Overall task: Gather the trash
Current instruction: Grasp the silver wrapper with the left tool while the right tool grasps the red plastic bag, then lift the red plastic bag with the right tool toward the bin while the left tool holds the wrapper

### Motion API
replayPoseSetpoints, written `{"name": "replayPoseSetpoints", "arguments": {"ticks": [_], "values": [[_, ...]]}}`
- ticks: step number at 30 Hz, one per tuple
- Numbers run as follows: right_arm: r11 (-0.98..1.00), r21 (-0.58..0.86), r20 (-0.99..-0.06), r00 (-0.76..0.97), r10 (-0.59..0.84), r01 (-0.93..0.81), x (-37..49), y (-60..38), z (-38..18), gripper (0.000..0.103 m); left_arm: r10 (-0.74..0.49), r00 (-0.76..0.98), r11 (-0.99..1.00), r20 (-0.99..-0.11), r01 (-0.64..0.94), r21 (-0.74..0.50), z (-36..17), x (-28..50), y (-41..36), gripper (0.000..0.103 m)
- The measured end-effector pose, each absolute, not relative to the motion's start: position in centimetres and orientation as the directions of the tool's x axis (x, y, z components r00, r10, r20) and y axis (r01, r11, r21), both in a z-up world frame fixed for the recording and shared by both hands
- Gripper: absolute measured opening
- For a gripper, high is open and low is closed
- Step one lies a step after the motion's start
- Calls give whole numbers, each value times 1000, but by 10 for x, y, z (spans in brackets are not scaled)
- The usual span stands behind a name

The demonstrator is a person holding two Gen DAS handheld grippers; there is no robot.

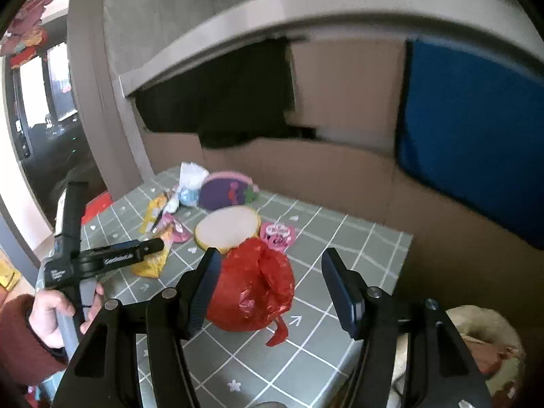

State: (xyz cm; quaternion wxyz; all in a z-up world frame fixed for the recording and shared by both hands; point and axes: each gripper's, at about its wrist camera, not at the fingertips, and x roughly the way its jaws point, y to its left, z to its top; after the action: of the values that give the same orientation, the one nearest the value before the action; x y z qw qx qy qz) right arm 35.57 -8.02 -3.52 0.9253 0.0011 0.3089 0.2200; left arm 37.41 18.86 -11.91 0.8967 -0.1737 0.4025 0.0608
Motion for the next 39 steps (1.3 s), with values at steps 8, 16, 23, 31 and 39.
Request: {"name": "replayPoseSetpoints", "arguments": {"ticks": [8,16,23,31,39], "values": [[872,199,-640,615,462,-447,383,-57,-66,59,-64,686,946,-724,-189,-263,-105,369,200,10],[878,244,-703,549,453,-412,415,-39,-96,59,-69,748,932,-660,-187,-310,-62,337,227,9],[887,253,-721,535,439,-388,417,-29,-113,68,-122,755,912,-644,-170,-372,-65,307,222,9],[867,315,-740,472,479,-387,416,-32,-120,68,-137,727,907,-673,-181,-380,-88,298,203,9],[861,263,-720,505,476,-436,384,-32,-101,50,-117,727,931,-677,-158,-330,-86,279,185,9]]}}
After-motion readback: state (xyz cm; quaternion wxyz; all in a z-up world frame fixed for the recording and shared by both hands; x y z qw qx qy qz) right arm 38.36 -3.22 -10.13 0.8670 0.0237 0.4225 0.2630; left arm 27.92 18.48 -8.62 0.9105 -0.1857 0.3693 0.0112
